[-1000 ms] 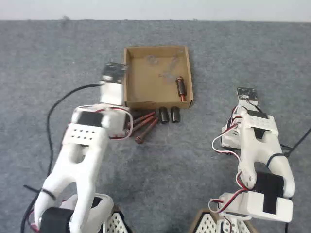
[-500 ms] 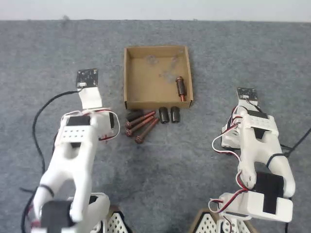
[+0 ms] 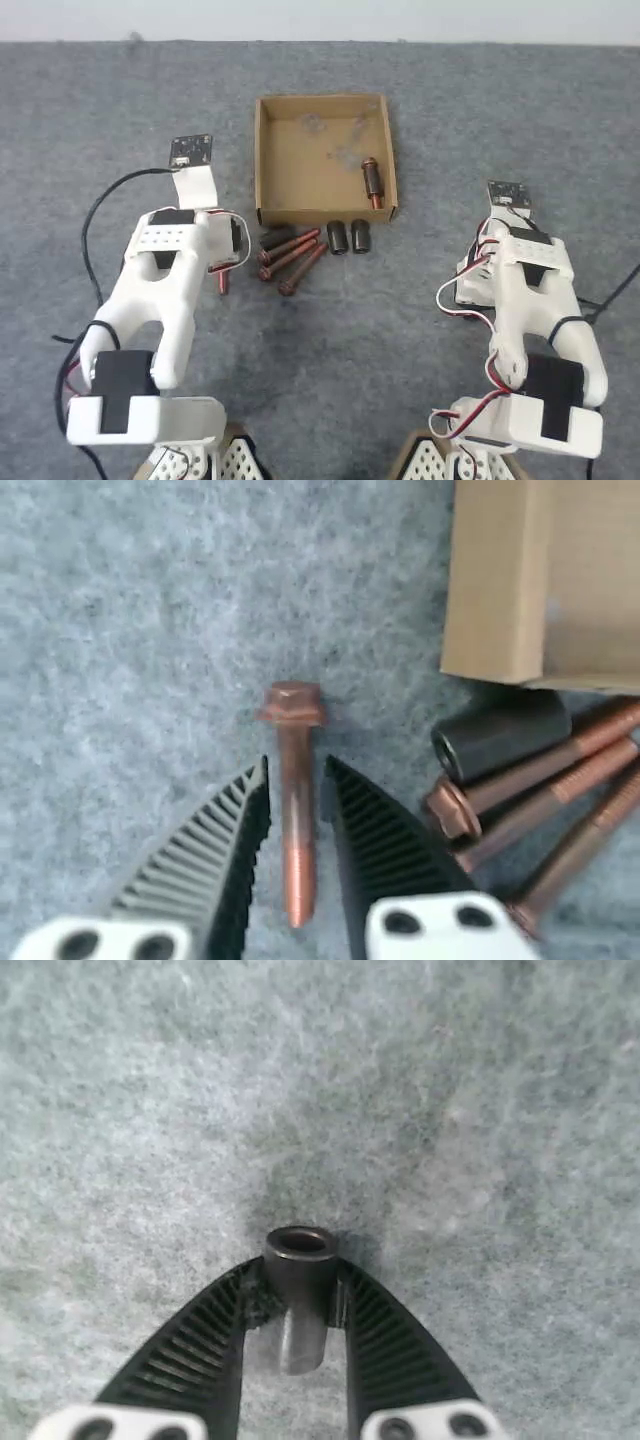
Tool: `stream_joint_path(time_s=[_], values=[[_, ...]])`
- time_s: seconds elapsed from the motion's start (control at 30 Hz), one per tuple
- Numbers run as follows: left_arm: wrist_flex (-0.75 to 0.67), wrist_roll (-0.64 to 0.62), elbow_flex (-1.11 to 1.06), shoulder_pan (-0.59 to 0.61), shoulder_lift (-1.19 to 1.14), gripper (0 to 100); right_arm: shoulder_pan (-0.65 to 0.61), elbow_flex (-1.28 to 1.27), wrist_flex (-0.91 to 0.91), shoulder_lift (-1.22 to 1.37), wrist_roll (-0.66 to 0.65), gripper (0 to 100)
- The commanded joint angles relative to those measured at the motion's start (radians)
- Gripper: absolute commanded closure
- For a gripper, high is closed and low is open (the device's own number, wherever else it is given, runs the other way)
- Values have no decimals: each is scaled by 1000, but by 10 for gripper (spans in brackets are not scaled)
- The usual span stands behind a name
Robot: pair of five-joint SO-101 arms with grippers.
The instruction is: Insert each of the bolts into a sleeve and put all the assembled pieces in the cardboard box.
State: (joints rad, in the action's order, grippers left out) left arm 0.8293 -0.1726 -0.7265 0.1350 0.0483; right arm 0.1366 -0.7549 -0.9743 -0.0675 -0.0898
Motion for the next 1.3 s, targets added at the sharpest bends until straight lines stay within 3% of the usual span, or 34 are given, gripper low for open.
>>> stream_joint_path(time_s=[0.0,0.67,1.0,1.27], values=[[8,-3,50,-3,6,896,13,44,-7,-4,-11,991],[9,-8,79,-6,-29,896,13,44,-7,-4,-11,991],[226,-3,372,-3,-296,896,15,44,-7,-4,-11,991],[242,-3,418,-3,-334,919,15,44,-7,-4,-11,991]])
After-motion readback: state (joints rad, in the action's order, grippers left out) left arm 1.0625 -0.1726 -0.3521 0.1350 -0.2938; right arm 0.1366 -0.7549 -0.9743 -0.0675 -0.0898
